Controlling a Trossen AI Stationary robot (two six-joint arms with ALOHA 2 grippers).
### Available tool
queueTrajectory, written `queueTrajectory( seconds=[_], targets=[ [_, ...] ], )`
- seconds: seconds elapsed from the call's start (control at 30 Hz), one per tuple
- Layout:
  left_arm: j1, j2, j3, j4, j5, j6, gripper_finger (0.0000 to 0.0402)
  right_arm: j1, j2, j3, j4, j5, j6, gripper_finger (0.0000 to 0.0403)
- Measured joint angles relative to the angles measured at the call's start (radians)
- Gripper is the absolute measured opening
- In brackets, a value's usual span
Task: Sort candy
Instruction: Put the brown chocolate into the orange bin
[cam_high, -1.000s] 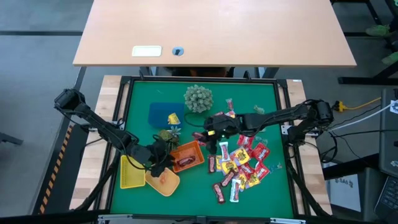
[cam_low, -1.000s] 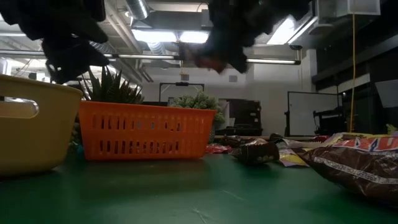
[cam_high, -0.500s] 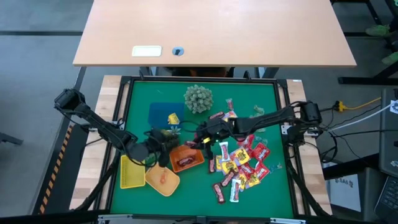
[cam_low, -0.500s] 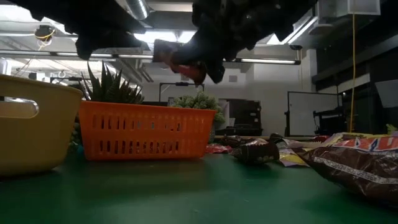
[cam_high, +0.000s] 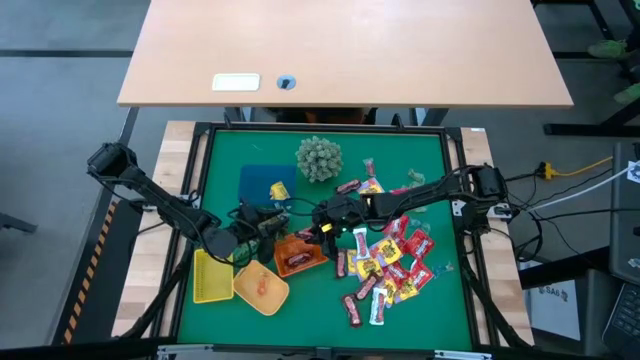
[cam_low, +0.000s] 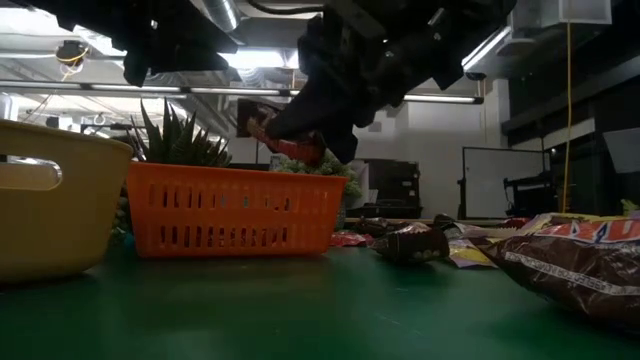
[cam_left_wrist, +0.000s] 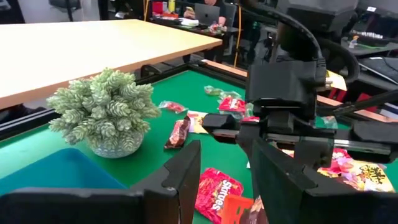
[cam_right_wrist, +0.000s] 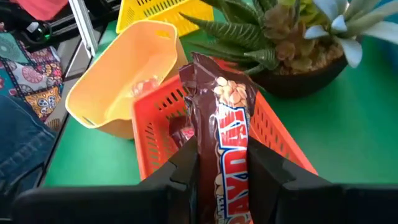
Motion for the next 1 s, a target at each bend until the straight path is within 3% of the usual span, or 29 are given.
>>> queueTrajectory(
  seconds=[0.6,0.7,1.0],
  targets=[
    [0.000,0.000,0.000,0.000,-0.004,0.001,0.0131,0.067,0.003,0.000,0.051,0.012,-0.010,0.0095],
    [0.000,0.000,0.000,0.000,-0.004,0.001,0.0131,0.064,0.003,0.000,0.049,0.022,-0.009,0.0117],
    [0.000,0.000,0.000,0.000,-0.004,0.001,0.0131,0.064,0.003,0.000,0.049,0.061,-0.007,0.0233]
  ],
)
